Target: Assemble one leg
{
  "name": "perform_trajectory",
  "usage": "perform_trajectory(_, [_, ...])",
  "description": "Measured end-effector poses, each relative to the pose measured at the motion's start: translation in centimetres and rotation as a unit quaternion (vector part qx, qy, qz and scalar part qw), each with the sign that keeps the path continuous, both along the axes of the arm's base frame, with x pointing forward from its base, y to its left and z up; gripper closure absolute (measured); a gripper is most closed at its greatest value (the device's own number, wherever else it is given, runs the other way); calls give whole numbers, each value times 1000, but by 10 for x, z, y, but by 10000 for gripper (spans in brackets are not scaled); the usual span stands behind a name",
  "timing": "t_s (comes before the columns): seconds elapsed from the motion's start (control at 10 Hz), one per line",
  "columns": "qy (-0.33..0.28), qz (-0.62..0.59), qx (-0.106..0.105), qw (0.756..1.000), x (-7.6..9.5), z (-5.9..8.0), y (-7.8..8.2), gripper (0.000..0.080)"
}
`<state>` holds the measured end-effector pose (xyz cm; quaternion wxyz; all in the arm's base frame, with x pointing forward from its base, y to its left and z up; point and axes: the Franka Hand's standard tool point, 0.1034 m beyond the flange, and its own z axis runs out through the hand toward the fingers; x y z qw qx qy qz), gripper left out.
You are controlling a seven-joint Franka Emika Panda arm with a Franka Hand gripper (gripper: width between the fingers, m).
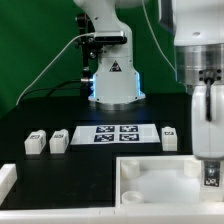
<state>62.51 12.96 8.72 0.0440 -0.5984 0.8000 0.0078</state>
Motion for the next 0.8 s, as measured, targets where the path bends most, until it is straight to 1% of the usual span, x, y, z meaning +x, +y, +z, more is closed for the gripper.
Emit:
perform_trajectory(0.1, [-4, 4, 2, 1000, 0, 6, 6, 152])
perform_trajectory(0.2, [-5, 6, 3, 1000, 1, 7, 7, 151])
perform_trajectory(0.3, [-3, 5, 2, 1000, 0, 5, 6, 151])
perform_trajectory(0.8, [-2, 5, 1, 1000, -1, 3, 6, 151])
